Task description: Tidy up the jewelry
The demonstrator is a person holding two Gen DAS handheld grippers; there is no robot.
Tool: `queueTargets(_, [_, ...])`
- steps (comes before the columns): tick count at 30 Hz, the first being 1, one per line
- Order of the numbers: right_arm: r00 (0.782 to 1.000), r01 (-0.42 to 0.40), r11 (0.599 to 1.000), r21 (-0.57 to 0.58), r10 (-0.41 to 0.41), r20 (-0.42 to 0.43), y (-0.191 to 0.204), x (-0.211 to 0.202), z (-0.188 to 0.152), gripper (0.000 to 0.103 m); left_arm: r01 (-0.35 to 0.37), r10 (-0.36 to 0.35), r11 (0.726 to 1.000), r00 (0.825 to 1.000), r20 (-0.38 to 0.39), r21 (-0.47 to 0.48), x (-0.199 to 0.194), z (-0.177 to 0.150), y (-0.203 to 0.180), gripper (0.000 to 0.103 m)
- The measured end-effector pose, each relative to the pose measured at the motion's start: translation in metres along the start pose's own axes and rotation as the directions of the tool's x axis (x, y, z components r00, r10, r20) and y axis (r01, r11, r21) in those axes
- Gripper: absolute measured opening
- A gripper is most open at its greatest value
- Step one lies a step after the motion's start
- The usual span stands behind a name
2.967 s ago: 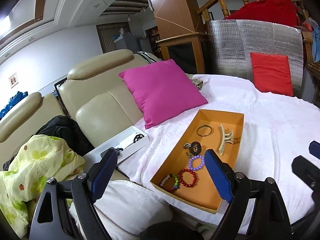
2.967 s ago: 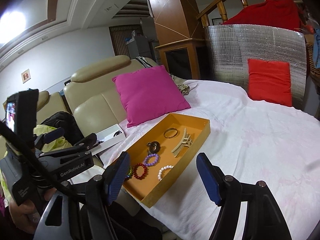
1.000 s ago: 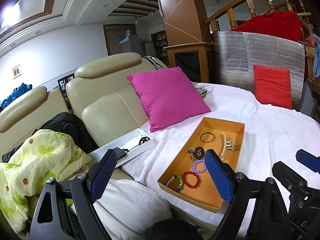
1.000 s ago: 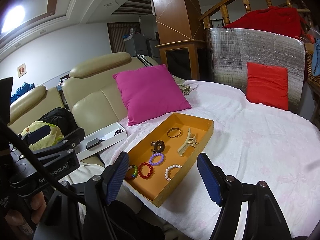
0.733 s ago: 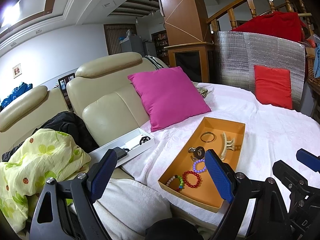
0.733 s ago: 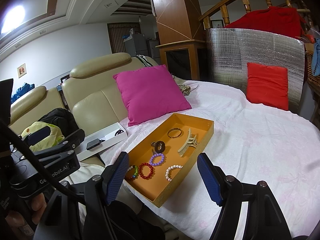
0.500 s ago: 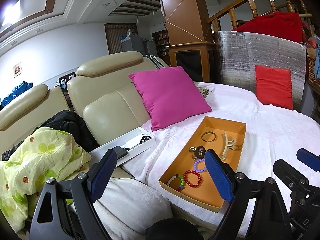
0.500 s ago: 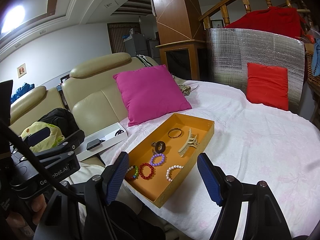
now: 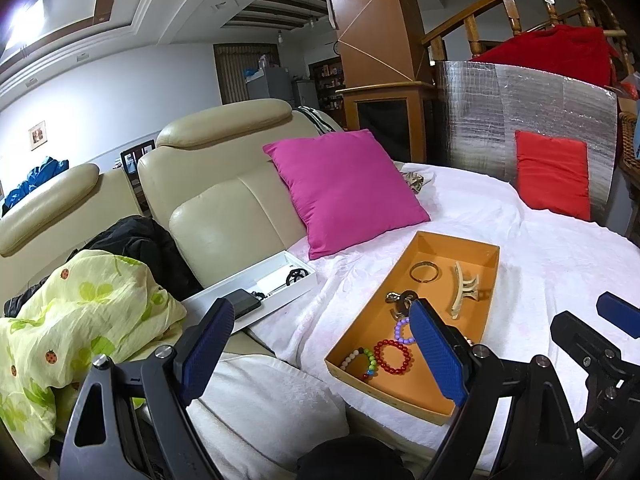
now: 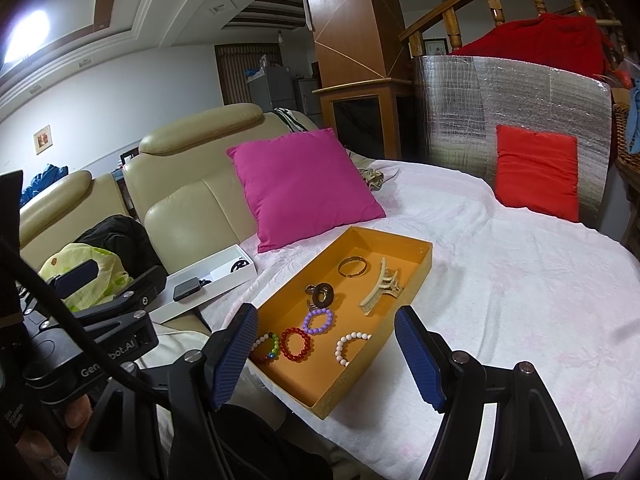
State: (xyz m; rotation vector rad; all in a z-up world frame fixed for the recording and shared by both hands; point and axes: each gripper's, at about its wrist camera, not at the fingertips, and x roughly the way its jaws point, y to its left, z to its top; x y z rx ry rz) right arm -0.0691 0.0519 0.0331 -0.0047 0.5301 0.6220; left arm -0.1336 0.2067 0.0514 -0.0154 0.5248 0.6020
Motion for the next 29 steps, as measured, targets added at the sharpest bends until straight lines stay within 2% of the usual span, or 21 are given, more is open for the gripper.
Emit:
queueTargets(16, [1.000,0.003,1.000,0.005,-0.003,-0.007,0.004,0.018,0.008,0.075,0.006,-0.006,1.000,1.000,-0.002,-0.009,0.011,0.002,0.008,0.089])
queueTargets(24, [1.000,-0.016,1.000,-0.009,0.016,-0.015,0.008,0.035,0.016,0.075,-0.020,0.021,1.000,1.000,0.009,-0.024,0.020,0.004,0.010,0.089])
queueTargets(27, [0.999,-0.024,1.000,-0.007,0.024,-0.025,0.005,0.043,0.017,0.075,-0.037,0.037,0.999,0.999,0.032,-0.011,0.021,0.009,0.000,0.089])
queueTargets(29, [1.000,-0.017,1.000,0.003,0.017,-0.026,-0.004,0.044,0.017,0.075,0.003,-0.003,1.000,1.000,0.017,0.006,0.025,0.014,-0.016,0.089])
